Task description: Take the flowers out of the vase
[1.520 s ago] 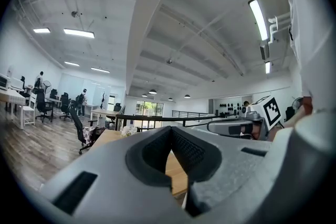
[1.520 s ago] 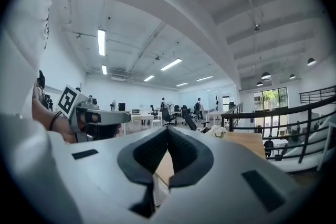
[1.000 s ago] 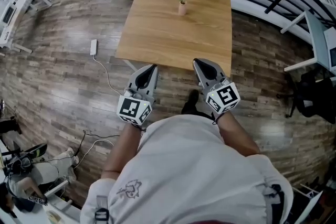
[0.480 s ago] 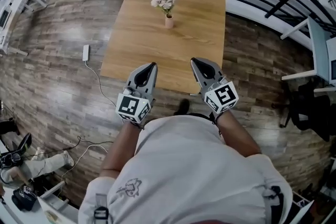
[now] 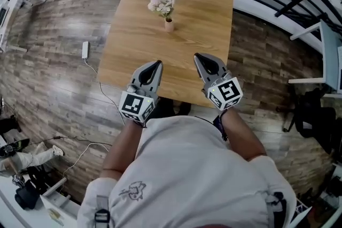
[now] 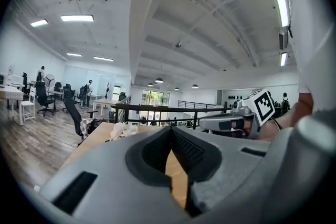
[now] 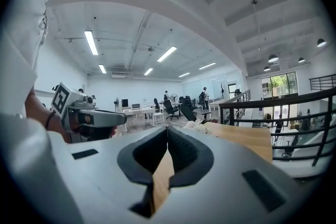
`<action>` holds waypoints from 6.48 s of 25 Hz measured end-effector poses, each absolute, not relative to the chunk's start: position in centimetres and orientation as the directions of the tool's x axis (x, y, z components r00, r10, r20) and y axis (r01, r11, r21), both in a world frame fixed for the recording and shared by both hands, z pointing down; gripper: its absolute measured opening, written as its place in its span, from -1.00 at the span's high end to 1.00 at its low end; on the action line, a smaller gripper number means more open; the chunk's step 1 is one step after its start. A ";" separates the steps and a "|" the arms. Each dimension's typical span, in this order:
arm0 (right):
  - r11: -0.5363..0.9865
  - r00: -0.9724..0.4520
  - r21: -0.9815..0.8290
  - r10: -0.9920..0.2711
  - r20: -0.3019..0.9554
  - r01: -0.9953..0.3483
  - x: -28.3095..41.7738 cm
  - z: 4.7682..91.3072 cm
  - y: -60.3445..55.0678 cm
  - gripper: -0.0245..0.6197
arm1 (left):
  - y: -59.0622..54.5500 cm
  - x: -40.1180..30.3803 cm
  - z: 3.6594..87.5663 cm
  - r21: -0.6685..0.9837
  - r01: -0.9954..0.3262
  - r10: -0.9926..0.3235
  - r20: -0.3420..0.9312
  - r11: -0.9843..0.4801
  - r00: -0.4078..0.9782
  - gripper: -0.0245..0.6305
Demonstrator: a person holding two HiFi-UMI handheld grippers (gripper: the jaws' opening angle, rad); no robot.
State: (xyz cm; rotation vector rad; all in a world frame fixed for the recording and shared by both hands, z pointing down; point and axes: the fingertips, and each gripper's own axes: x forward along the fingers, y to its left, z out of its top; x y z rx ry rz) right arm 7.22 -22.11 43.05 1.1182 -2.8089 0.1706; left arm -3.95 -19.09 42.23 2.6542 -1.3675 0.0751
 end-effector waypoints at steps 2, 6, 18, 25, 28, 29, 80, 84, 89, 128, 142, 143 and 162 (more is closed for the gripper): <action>0.722 -0.722 -0.075 -0.671 0.166 -0.688 6.7 44.1 -23.4 0.90 | -20.6 -4.4 42.7 0.120 -0.815 -0.807 0.123 -0.566 0.578 0.91; 0.713 -0.716 -0.101 -0.666 0.211 -0.693 5.4 46.2 -26.1 0.84 | -23.2 -5.4 43.5 0.139 -0.815 -0.803 0.142 -0.563 0.579 0.91; 0.663 -0.660 -0.134 -0.662 0.356 -0.737 0.5 53.4 -35.3 0.43 | -30.0 -10.0 46.3 0.161 -0.790 -0.768 0.188 -0.591 0.612 0.91; 0.624 -0.619 -0.149 -0.659 0.428 -0.767 -1.5 58.0 -40.1 0.28 | -33.5 -11.4 48.6 0.175 -0.770 -0.741 0.212 -0.613 0.638 0.92; 0.607 -0.603 -0.160 -0.653 0.459 -0.779 -2.0 60.2 -41.2 0.23 | -34.5 -11.6 49.6 0.172 -0.764 -0.735 0.207 -0.622 0.646 0.91; 0.604 -0.598 -0.159 -0.650 0.470 -0.781 -2.1 60.9 -41.6 0.22 | -34.9 -11.6 50.0 0.177 -0.763 -0.734 0.210 -0.622 0.646 0.92; 0.595 -0.599 -0.113 -0.743 0.300 -0.795 -2.1 54.2 -45.7 0.69 | -34.1 -8.8 50.9 0.210 -0.781 -0.753 0.208 -0.589 0.624 0.91; 0.612 -0.614 -0.094 -0.748 0.253 -0.785 -2.1 51.2 -44.7 0.69 | -33.1 -8.6 49.4 0.184 -0.790 -0.768 0.188 -0.585 0.613 0.91; 0.622 -0.626 -0.089 -0.753 0.205 -0.778 -1.0 48.4 -42.7 0.69 | -31.6 -7.8 47.4 0.153 -0.801 -0.786 0.158 -0.579 0.598 0.91; 0.656 -0.654 -0.047 -0.740 0.154 -0.753 3.8 43.4 -18.1 0.70 | -14.0 -6.0 41.1 0.040 -0.742 -0.740 0.055 -0.669 0.670 0.91; 0.599 -0.602 -0.065 -0.788 0.131 -0.798 -1.6 41.8 -9.4 0.70 | -8.3 -11.8 40.7 0.061 -0.657 -0.655 0.047 -0.752 0.754 0.91; 0.599 -0.602 -0.065 -0.787 0.132 -0.798 -1.5 41.8 -9.0 0.70 | -8.0 -11.6 40.7 0.062 -0.656 -0.655 0.045 -0.752 0.754 0.92; 0.724 -0.722 -0.053 -0.676 0.144 -0.688 7.7 41.3 1.1 0.70 | 0.9 -3.8 39.6 0.050 -0.762 -0.761 0.032 -0.646 0.648 0.92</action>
